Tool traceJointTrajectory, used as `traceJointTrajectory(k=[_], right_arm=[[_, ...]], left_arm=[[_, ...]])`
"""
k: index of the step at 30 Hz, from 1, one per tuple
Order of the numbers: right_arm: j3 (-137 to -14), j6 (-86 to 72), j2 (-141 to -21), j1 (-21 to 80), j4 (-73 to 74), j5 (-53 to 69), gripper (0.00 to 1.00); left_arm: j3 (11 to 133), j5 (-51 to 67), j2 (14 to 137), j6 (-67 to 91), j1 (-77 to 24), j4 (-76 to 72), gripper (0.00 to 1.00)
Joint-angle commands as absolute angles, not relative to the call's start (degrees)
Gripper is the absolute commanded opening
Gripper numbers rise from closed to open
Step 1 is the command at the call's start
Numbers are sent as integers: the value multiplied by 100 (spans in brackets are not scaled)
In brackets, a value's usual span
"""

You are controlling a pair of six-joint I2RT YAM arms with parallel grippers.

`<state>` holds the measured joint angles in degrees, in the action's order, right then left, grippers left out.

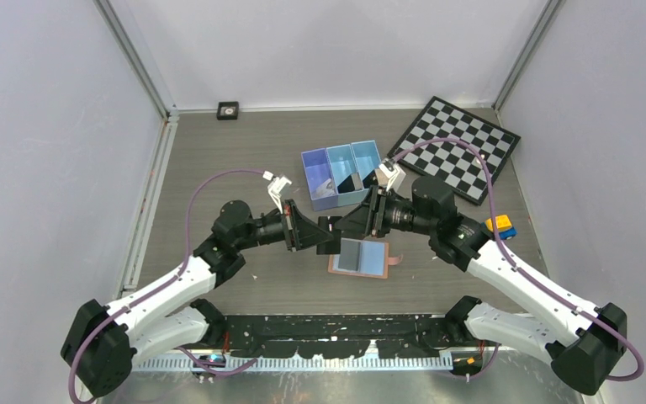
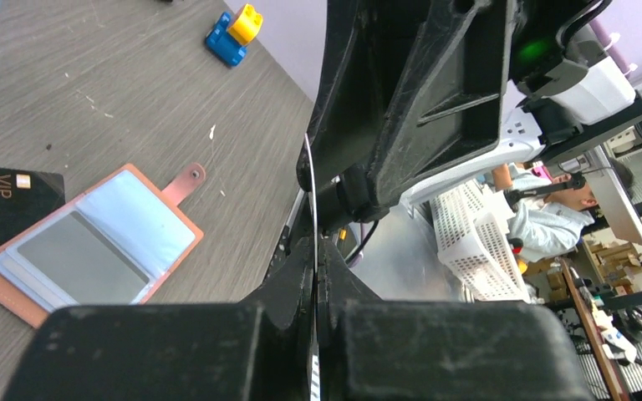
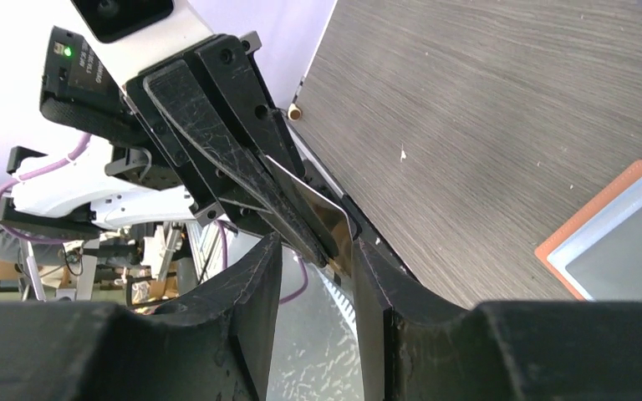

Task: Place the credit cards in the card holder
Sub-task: Insert the credit card into the card holder.

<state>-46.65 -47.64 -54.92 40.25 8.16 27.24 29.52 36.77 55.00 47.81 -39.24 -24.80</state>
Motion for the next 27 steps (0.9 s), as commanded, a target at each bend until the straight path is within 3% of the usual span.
traceJointTrajectory(k=[1, 27], right_arm=[[-4515, -5200, -5558, 4056, -274, 2833, 41], [-4317, -4970, -5409, 4059, 184, 2387, 38]], left_arm=[[2868, 3717, 5441, 5064, -3965, -3452, 0], [2796, 3306, 5001, 4856, -3964, -3087, 0]])
